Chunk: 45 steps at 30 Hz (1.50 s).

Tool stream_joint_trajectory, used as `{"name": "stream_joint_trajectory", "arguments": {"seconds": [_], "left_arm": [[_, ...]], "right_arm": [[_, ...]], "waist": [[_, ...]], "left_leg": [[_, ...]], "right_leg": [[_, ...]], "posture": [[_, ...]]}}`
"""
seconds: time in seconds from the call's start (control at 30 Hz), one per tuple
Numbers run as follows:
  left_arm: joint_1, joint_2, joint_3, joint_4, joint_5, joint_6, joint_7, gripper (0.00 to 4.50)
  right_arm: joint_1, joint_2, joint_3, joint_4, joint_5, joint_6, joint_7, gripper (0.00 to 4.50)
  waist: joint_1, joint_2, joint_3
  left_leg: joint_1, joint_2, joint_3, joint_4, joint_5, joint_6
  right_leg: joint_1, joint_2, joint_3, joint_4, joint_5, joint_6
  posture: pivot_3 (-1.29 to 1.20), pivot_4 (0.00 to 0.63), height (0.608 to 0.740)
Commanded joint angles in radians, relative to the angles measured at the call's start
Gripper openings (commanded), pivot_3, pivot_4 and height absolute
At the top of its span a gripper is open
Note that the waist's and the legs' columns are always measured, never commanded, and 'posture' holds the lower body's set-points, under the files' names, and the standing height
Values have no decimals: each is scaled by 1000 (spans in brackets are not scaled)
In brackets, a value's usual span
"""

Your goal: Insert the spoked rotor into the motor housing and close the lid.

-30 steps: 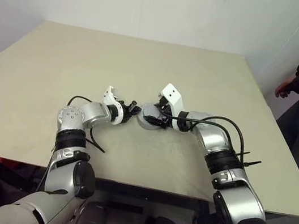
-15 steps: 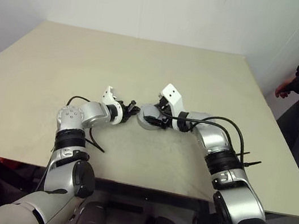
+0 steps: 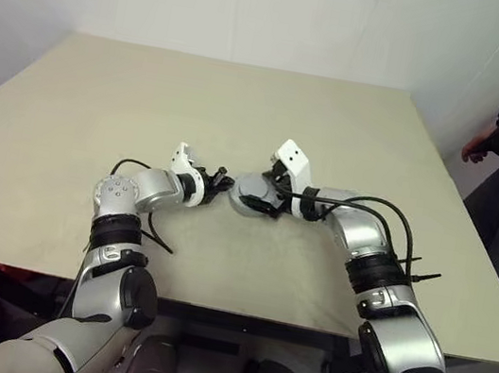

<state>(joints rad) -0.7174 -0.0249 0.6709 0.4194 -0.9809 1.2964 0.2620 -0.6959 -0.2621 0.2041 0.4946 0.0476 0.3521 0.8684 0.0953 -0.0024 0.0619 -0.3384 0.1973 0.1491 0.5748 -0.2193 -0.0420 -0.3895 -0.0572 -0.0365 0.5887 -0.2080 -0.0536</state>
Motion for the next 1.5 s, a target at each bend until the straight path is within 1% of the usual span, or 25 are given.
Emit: {"name": "stream_joint_trajectory", "arguments": {"seconds": [0.03, 0.1, 0.23, 0.37, 0.47, 0.6, 0.7, 0.83, 1.0, 1.13, 1.33, 1.5], "left_arm": [[12, 4, -21, 12, 18, 14, 11, 0], [11, 5, -21, 13, 16, 14, 10, 0], [10, 8, -23, 16, 15, 19, 2, 0], [6, 7, -27, 19, 14, 24, -6, 0], [4, 7, -29, 21, 14, 26, -11, 0], [2, 5, -30, 23, 12, 28, -18, 0], [3, 4, -35, 22, 10, 34, -30, 0], [3, 5, -38, 23, 11, 39, -39, 0], [1, 7, -37, 25, 13, 42, -42, 0], [1, 7, -38, 27, 16, 39, -45, 0], [0, 13, -35, 24, 18, 40, -43, 0], [0, 20, -30, 14, 16, 42, -35, 0]], "right_arm": [[-13, 13, -45, -53, 52, 26, -5, 4488], [-14, 19, -61, -73, 80, 43, 3, 4488], [-43, 45, -140, -114, 173, 151, -18, 4488], [-88, 56, -227, -124, 258, 271, -67, 4488], [-114, 47, -267, -127, 292, 345, -104, 4488], [-157, 13, -339, -89, 335, 481, -171, 4488], [-172, -45, -381, -59, 368, 627, -195, 4488], [-139, -101, -394, -77, 415, 813, -189, 4488], [-84, -109, -408, -145, 468, 991, -203, 4488], [-62, -87, -444, -135, 485, 1045, -240, 4488], [-47, 4, -482, -104, 489, 1032, -311, 4488], [-45, 41, -494, -78, 482, 1005, -347, 4488]], "waist": [[0, 0, 0], [0, 0, 0], [1, 0, 1], [1, 0, 1], [2, 0, 1], [3, 1, 1], [5, 1, 1], [7, 0, 1], [9, 1, 1], [10, 1, 1], [10, 1, 1], [10, 1, 1]], "left_leg": [[-1, 0, 0, 0, 0, 0], [-3, 0, 0, 0, 0, 0], [-5, 0, 0, 0, 0, 0], [-5, 0, 0, 0, 1, 0], [-5, 0, 0, 0, 1, -1], [-5, 0, 0, 1, 1, -1], [-6, -1, -1, 1, 1, -1], [-8, -4, -1, 1, 1, -1], [-8, -5, -1, 1, 1, -1], [-8, -5, -1, 2, 1, -1], [-7, -5, -1, 2, 2, -2], [-6, -5, -1, 2, 2, -2]], "right_leg": [[0, 0, 0, 0, 0, 0], [-2, 0, -1, 0, 0, -1], [-3, -1, -1, 0, 0, -1], [-4, -1, -1, 0, 0, -1], [-4, -1, -1, 0, 0, -1], [-4, -1, -1, 0, 0, -1], [-5, -1, -1, 0, 1, -1], [-5, -1, -1, 0, 0, 0], [-5, -1, -1, 1, 0, 0], [-5, -1, -1, 1, 1, 1], [-5, -1, -1, 2, 1, 1], [-4, -1, -1, 2, 1, 1]], "posture": [[0, 0, 740], [0, 0, 740], [0, 0, 740], [0, 0, 740], [0, 0, 740], [0, 0, 740], [0, 0, 740], [0, 0, 740], [0, 0, 740], [0, 0, 740], [0, 0, 740], [0, 0, 740]]}}
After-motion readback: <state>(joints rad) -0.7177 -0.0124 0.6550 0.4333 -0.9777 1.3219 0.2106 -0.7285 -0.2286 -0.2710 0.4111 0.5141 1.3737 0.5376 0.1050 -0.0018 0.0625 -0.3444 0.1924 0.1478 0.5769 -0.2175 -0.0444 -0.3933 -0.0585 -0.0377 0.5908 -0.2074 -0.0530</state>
